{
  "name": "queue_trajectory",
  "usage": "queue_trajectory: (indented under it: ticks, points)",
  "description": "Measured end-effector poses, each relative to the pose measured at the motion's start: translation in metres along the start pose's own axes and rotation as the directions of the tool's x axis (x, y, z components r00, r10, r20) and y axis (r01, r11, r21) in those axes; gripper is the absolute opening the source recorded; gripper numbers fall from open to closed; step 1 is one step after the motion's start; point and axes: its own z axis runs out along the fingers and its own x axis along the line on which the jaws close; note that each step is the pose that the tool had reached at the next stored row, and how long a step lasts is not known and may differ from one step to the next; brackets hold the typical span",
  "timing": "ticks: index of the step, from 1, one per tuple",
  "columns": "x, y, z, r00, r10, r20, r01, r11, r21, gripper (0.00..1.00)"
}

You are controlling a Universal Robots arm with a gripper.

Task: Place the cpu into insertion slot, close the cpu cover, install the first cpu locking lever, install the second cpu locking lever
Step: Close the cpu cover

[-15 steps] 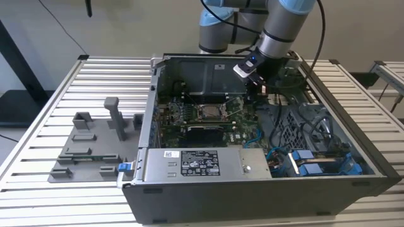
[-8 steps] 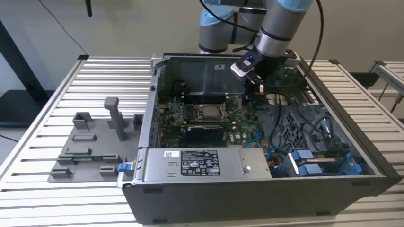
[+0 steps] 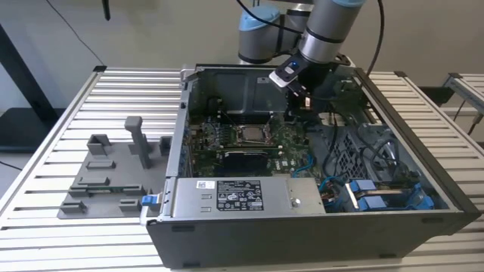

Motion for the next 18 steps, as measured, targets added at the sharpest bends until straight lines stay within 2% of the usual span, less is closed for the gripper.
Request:
queue_trajectory:
  ticks: [6, 12, 18]
  points:
    - [-0.0009, -0.0157, -0.0040, 1.0000, 0.000, -0.0029, 0.000, 1.0000, -0.0001, 0.11]
    - [-0.0018, -0.0321, -0.0060, 1.0000, -0.001, -0.0090, 0.001, 1.0000, -0.0005, 0.11]
    - [-0.0026, -0.0410, -0.0100, 0.9999, -0.002, -0.0155, 0.002, 1.0000, -0.0010, 0.11]
